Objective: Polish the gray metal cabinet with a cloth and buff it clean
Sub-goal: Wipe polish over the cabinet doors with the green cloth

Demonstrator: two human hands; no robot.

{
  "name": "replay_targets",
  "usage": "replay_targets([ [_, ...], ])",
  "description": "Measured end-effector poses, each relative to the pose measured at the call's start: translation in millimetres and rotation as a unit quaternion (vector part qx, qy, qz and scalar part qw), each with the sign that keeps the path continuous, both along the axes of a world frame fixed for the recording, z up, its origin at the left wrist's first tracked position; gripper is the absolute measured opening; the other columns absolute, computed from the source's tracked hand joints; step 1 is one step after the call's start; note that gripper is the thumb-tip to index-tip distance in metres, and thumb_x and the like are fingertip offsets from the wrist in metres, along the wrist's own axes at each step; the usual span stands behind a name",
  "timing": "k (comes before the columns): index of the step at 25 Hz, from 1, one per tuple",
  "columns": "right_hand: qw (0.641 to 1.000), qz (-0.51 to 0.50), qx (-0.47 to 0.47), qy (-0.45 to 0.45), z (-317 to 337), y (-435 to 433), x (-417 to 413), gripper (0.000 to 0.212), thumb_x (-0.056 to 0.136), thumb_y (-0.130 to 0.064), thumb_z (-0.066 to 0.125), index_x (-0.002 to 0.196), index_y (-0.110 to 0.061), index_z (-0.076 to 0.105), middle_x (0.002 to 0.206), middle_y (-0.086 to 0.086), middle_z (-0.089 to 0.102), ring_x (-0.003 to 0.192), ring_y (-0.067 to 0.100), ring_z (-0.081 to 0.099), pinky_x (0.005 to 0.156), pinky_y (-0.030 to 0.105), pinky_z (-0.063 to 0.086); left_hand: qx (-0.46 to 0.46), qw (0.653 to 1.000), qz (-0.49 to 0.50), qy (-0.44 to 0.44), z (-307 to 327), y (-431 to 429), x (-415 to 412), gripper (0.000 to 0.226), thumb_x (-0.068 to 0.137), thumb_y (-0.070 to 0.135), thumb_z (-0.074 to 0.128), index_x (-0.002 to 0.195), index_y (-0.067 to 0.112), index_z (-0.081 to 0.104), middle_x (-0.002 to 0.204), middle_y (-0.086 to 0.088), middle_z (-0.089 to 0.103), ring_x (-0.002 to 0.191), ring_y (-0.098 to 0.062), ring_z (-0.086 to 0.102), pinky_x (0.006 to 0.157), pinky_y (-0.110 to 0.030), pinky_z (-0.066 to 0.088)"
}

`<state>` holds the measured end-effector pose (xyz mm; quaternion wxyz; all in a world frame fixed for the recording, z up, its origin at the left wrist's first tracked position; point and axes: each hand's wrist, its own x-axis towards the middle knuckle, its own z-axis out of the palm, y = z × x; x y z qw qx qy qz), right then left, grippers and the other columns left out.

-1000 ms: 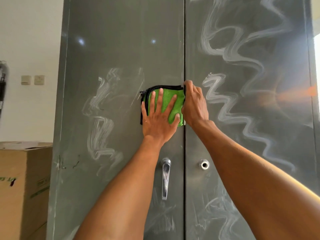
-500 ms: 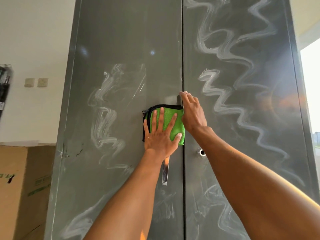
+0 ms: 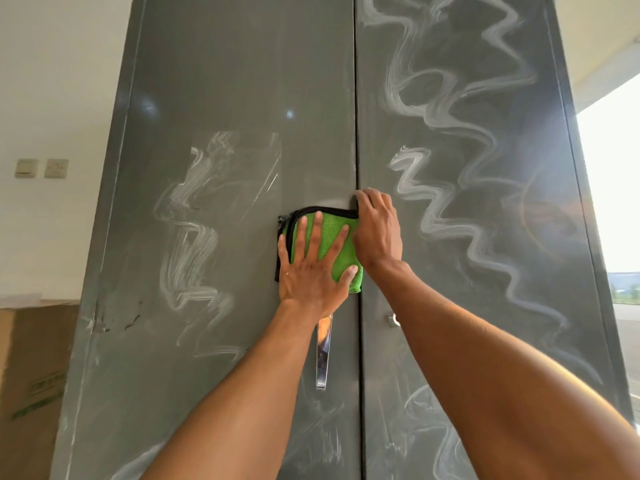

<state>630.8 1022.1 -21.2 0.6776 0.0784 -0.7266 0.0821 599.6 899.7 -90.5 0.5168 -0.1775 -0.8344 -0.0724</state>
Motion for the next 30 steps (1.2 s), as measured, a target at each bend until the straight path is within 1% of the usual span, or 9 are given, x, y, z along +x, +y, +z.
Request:
replay_targets([
  [2, 1.000, 0.008, -0.009, 0.014, 6, 0, -5, 0.039, 0.084, 0.009, 0.048, 0.120, 0.001, 0.062, 0.125, 0.014, 0.060, 0.119, 0.034, 0.050, 0.097, 0.045, 0.047, -0.012, 1.000, 0.010, 0.019, 22, 2, -3, 0.070, 0.101, 0.067, 0.017, 0.157, 0.047, -0.020, 0.163, -0.003, -0.039, 0.150, -0.027, -0.037, 0.121, -0.062, -0.014],
  [5, 0.999, 0.018, -0.011, 0.048, 15, 4, -18, 0.053, 0.083, 0.009, 0.047, 0.135, 0.004, 0.054, 0.133, 0.018, 0.057, 0.125, 0.036, 0.047, 0.105, 0.045, 0.045, -0.027, 0.998, 0.016, 0.055, 48, 2, -10, 0.067, 0.101, 0.068, 0.014, 0.157, 0.049, -0.017, 0.165, -0.002, -0.035, 0.152, -0.025, -0.034, 0.122, -0.061, -0.010],
  [7, 0.998, 0.024, -0.018, 0.061, 17, 5, -23, 0.058, 0.083, 0.009, 0.046, 0.141, 0.006, 0.050, 0.138, 0.020, 0.054, 0.129, 0.036, 0.045, 0.110, 0.043, 0.042, -0.033, 0.996, 0.013, 0.077, 52, 1, -15, 0.067, 0.100, 0.071, 0.013, 0.157, 0.050, -0.016, 0.166, -0.001, -0.032, 0.153, -0.025, -0.032, 0.123, -0.061, -0.009],
  [13, 0.998, 0.035, -0.036, 0.044, 10, 1, -24, 0.056, 0.094, 0.006, 0.041, 0.149, 0.006, 0.040, 0.152, 0.021, 0.045, 0.142, 0.034, 0.038, 0.119, 0.041, 0.032, -0.039, 0.997, 0.010, 0.073, 53, -1, -16, 0.067, 0.101, 0.070, 0.016, 0.155, 0.051, -0.019, 0.165, 0.001, -0.035, 0.152, -0.024, -0.033, 0.122, -0.062, -0.011],
  [16, 0.999, 0.029, -0.030, 0.029, 10, 1, -19, 0.056, 0.096, 0.005, 0.039, 0.152, 0.004, 0.035, 0.156, 0.021, 0.040, 0.145, 0.033, 0.034, 0.121, 0.039, 0.029, -0.039, 0.997, 0.009, 0.068, 52, -2, -16, 0.068, 0.101, 0.070, 0.017, 0.154, 0.050, -0.021, 0.164, 0.001, -0.037, 0.151, -0.024, -0.034, 0.122, -0.062, -0.011],
  [19, 0.999, 0.026, -0.022, 0.018, 10, 2, -16, 0.058, 0.096, 0.006, 0.038, 0.153, 0.004, 0.033, 0.157, 0.021, 0.039, 0.146, 0.033, 0.032, 0.122, 0.038, 0.028, -0.036, 0.997, 0.009, 0.065, 52, -1, -15, 0.068, 0.101, 0.069, 0.018, 0.155, 0.050, -0.019, 0.164, 0.002, -0.037, 0.152, -0.024, -0.034, 0.122, -0.062, -0.010],
  [24, 0.999, 0.029, -0.020, 0.016, 13, 4, -19, 0.058, 0.096, 0.005, 0.039, 0.154, 0.004, 0.032, 0.157, 0.020, 0.039, 0.146, 0.033, 0.032, 0.121, 0.040, 0.029, -0.033, 0.997, -0.002, 0.072, 51, -2, -17, 0.067, 0.102, 0.068, 0.019, 0.157, 0.051, -0.016, 0.165, 0.003, -0.036, 0.152, -0.023, -0.034, 0.123, -0.062, -0.009],
  [26, 0.999, 0.018, -0.018, 0.020, 17, 3, -21, 0.056, 0.099, 0.001, 0.038, 0.154, 0.003, 0.032, 0.158, 0.018, 0.038, 0.146, 0.032, 0.032, 0.121, 0.039, 0.028, -0.032, 0.996, -0.002, 0.083, 53, -1, -18, 0.066, 0.102, 0.066, 0.020, 0.157, 0.051, -0.013, 0.166, 0.003, -0.034, 0.152, -0.023, -0.032, 0.123, -0.061, -0.010],
  [30, 0.999, 0.005, -0.034, 0.040, 48, 1, -23, 0.054, 0.104, -0.010, 0.036, 0.157, -0.002, 0.028, 0.157, 0.014, 0.040, 0.145, 0.030, 0.033, 0.117, 0.038, 0.029, -0.001, 0.997, 0.002, 0.076, 97, 8, -19, 0.064, 0.103, 0.060, 0.020, 0.157, 0.051, -0.014, 0.166, 0.003, -0.032, 0.154, -0.024, -0.029, 0.123, -0.060, -0.011],
])
